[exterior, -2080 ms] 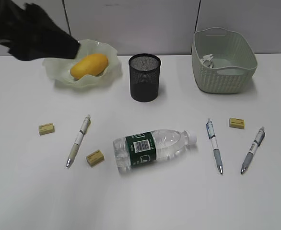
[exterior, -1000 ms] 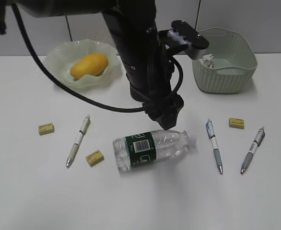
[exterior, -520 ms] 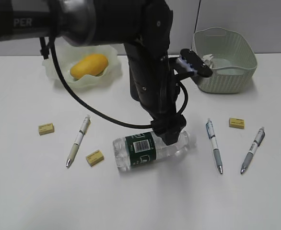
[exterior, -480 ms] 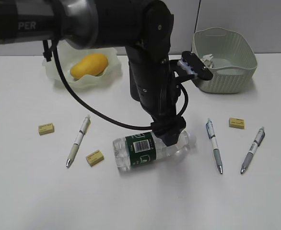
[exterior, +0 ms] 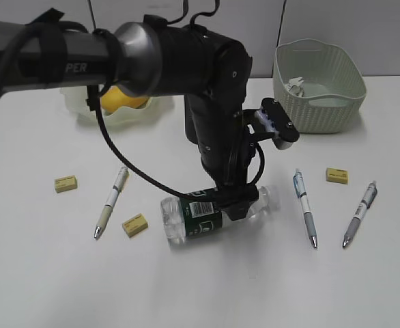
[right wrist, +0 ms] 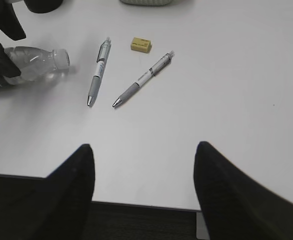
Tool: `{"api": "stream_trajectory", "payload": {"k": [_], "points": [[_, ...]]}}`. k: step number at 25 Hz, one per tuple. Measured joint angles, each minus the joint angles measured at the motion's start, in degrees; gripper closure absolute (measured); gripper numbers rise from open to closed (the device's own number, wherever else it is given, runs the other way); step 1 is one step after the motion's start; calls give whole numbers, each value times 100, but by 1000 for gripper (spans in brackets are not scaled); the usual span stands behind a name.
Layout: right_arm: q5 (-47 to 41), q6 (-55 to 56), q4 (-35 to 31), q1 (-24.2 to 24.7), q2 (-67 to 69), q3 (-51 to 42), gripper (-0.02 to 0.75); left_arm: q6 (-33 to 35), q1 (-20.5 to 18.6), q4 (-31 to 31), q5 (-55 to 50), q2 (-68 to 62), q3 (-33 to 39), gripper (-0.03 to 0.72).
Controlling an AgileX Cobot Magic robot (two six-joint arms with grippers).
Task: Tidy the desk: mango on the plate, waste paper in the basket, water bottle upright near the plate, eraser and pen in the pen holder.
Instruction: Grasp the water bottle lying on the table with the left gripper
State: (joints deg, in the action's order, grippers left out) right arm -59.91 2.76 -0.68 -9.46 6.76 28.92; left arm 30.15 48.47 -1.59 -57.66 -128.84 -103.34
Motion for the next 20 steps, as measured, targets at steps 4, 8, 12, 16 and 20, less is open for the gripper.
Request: {"api": "stream_trajectory", "payload": {"k": [4, 8, 12, 16, 20], "points": [[0, 0, 0, 0, 0, 0, 241, 7, 0, 62, 26, -122, -4, 1], [0, 0, 0, 0, 0, 0, 241, 12, 6, 70, 26, -290, -4, 3], [0, 0, 0, 0, 0, 0, 241, 12, 8, 159, -8, -342, -4, 28], [0, 0, 0, 0, 0, 0, 241, 6, 8, 222, -47, -342, -4, 141], [0, 0, 0, 0, 0, 0, 241, 1, 8, 195, -111, -342, -12, 180]]}}
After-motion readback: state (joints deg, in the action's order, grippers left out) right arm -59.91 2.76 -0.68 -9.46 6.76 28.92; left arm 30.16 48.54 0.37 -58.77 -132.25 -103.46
